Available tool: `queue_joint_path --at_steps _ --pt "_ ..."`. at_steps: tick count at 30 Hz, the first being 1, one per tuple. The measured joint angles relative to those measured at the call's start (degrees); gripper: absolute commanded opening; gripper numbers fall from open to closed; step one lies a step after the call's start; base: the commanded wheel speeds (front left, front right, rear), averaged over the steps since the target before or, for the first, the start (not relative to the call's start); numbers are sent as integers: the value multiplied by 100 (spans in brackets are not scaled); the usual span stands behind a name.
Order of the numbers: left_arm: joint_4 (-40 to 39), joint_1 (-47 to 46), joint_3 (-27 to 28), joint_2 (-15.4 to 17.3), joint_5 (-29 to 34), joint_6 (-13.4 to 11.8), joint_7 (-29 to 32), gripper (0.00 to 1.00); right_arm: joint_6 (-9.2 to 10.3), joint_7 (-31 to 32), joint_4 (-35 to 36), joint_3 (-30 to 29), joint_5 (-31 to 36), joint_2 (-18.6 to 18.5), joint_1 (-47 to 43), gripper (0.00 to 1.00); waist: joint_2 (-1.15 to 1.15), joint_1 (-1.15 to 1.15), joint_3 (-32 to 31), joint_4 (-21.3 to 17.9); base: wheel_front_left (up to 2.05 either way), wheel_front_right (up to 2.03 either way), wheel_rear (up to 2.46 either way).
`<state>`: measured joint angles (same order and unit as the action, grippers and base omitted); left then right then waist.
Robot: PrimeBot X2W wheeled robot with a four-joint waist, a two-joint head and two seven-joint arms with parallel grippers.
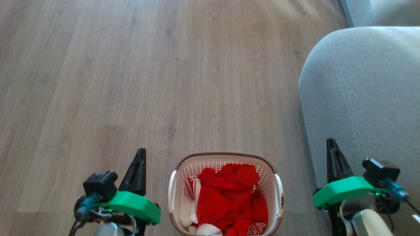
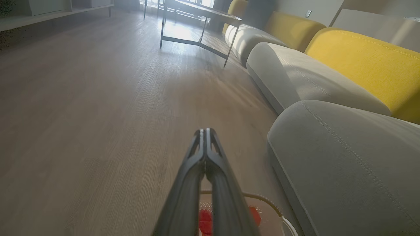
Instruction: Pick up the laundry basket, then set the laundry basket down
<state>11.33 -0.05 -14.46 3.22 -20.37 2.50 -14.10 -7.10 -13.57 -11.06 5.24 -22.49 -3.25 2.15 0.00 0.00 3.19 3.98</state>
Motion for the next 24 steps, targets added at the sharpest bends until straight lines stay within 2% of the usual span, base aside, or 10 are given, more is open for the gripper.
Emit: queue_joint_path --at_steps 24 --pt "86 -3 230 18 -1532 99 343 0 0 325 -85 -151 -1464 -10 2 0 0 0 -62 -81 0 0 0"
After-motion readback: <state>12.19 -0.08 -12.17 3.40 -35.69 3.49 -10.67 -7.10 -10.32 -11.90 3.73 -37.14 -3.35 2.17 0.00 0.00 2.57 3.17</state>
